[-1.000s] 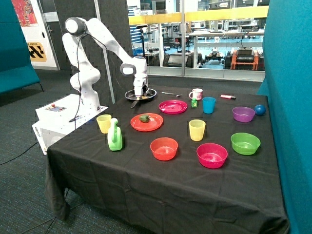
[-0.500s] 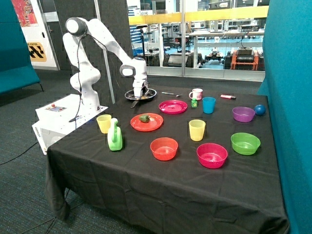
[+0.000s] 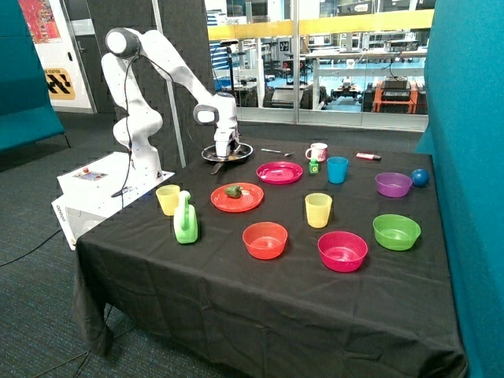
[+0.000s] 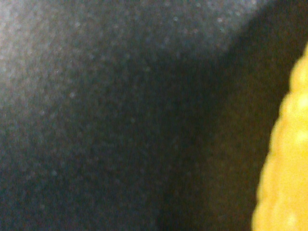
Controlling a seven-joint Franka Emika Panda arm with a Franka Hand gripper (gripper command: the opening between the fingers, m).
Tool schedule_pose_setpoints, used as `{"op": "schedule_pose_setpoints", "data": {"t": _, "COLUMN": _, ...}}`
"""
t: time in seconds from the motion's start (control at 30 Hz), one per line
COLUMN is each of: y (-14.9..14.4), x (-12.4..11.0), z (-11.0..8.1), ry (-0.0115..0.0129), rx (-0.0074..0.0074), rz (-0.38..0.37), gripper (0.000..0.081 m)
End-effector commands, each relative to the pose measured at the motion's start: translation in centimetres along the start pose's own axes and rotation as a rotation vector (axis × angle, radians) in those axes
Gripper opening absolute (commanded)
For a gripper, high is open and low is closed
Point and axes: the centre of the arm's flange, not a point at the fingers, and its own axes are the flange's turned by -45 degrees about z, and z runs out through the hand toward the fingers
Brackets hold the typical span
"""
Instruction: Serve the vegetables in different plates
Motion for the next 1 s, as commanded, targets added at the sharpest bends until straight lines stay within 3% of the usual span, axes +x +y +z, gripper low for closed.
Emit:
{"op": "schedule_pose_setpoints", "data": {"t": 0.0, "y": 0.1, "x": -0.1, "z": 0.0, "ry": -0.0027, "rx": 0.0001, "rz": 0.004, "gripper": 0.0}}
{"op": "schedule_pose_setpoints", "data": {"t": 0.67, "y": -0.3, "x": -0.2, "z": 0.2, "ry": -0.0027, "rx": 0.0001, "rz": -0.01, "gripper": 0.0}}
{"op": "schedule_pose_setpoints", "data": {"t": 0.97, "y": -0.7, "x": 0.6, "z": -3.4, "ry": -0.0027, "rx": 0.0002, "rz": -0.07, "gripper": 0.0}}
